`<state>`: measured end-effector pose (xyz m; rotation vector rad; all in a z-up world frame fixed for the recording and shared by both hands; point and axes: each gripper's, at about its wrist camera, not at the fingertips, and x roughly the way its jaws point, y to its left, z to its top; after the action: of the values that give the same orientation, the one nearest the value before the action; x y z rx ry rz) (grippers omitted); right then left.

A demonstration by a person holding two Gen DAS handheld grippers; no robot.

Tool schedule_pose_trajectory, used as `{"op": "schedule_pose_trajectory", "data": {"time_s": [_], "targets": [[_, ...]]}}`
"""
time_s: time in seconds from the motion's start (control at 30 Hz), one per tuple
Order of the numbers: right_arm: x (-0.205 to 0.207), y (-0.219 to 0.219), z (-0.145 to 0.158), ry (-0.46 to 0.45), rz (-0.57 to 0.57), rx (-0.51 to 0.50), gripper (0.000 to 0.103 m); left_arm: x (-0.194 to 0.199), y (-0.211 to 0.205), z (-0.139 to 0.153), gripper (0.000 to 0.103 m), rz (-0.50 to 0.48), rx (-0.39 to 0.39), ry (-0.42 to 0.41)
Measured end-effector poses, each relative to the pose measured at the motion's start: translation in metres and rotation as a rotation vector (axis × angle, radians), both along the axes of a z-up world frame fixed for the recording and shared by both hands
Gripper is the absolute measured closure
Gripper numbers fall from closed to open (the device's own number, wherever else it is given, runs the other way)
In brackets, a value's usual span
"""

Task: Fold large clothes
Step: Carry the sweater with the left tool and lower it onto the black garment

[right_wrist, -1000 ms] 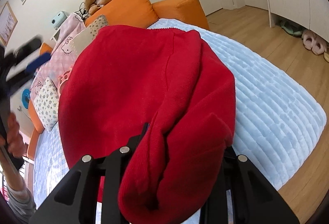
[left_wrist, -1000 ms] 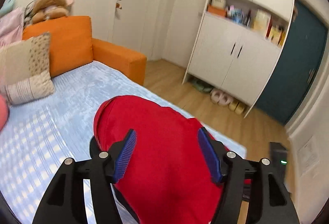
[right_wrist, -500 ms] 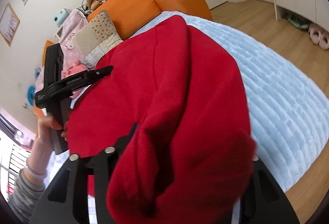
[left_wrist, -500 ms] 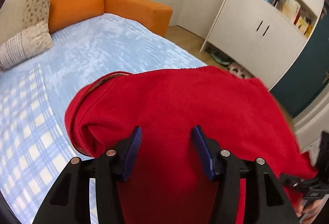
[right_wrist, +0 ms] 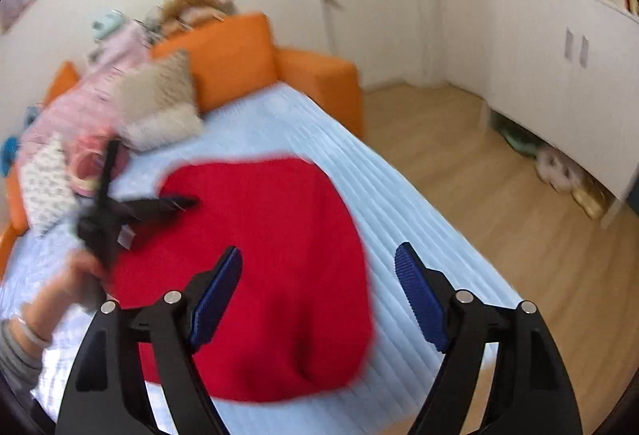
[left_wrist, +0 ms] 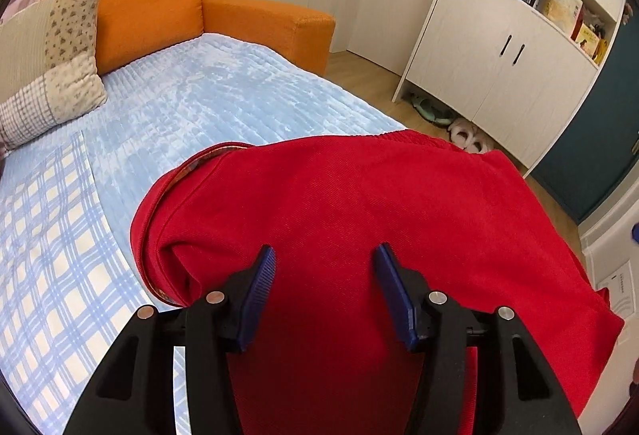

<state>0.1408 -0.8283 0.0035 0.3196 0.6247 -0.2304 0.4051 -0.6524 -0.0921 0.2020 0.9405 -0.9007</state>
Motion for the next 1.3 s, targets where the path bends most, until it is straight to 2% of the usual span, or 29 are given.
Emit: {"op": "schedule_pose_trajectory", "data": {"time_s": [0.03,0.07,0.1,0.13,0.23,0.37,0.47,0.57,0.67,0.73,0.77,0.83,0.9,1.0,1.07,1.13,1.23,1.3], "targets": [[0.010,0.005,-0.001,0.018,0.023,0.005,0.045,0.001,0.002,0.000,0.046,0.002,-0.010,0.005],[0.019,0.009,-0.007,0.040,0.047,0.009,0.054,0.001,0.003,0.000,0.046,0.004,-0.018,0.008],[0.028,0.014,-0.020,0.075,0.076,0.020,0.058,0.001,0.005,0.000,0.046,0.007,-0.025,0.008],[0.032,0.016,-0.033,0.101,0.082,0.017,0.065,0.001,0.005,-0.001,0.046,0.008,-0.030,0.008],[0.035,0.017,-0.090,0.148,0.062,0.020,0.066,0.000,0.007,-0.003,0.046,0.003,-0.048,-0.006],[0.015,0.026,-0.131,-0.003,-0.010,-0.058,0.065,-0.010,-0.001,-0.006,0.047,0.014,-0.051,-0.061],[0.011,0.024,-0.129,-0.033,-0.030,-0.053,0.064,-0.013,-0.005,-0.003,0.047,0.033,-0.035,-0.073],[0.000,0.030,-0.107,-0.037,-0.030,-0.047,0.063,-0.016,0.006,0.014,0.048,0.043,-0.033,-0.050],[-0.026,0.048,-0.085,-0.100,0.012,-0.072,0.063,-0.033,0.037,0.042,0.045,0.045,-0.146,-0.020],[-0.039,0.069,-0.079,-0.128,0.066,-0.084,0.063,-0.054,0.056,0.052,0.042,-0.027,-0.219,0.001],[-0.039,0.078,-0.081,-0.126,0.086,-0.089,0.063,-0.067,0.060,0.051,0.042,-0.076,-0.222,0.003],[-0.033,0.096,-0.091,-0.095,0.142,-0.090,0.063,-0.083,0.061,0.041,0.042,-0.129,-0.180,-0.017],[-0.018,0.104,-0.107,-0.041,0.155,-0.093,0.063,-0.094,0.059,0.028,0.043,-0.141,-0.113,-0.090],[-0.008,0.104,-0.121,-0.032,0.138,-0.063,0.062,-0.081,0.062,0.012,0.043,-0.109,-0.129,-0.030],[-0.007,0.104,-0.117,-0.038,0.134,-0.056,0.063,-0.076,0.063,0.002,0.043,-0.103,-0.125,-0.030],[-0.010,0.105,-0.107,-0.034,0.138,-0.068,0.064,-0.078,0.064,0.005,0.044,-0.103,-0.114,-0.051],[-0.028,0.104,-0.092,-0.037,0.116,-0.142,0.064,-0.089,0.072,0.021,0.045,-0.083,-0.120,-0.069],[-0.037,0.094,-0.087,-0.033,0.078,-0.176,0.064,-0.104,0.082,0.031,0.041,-0.080,-0.133,-0.096]]}}
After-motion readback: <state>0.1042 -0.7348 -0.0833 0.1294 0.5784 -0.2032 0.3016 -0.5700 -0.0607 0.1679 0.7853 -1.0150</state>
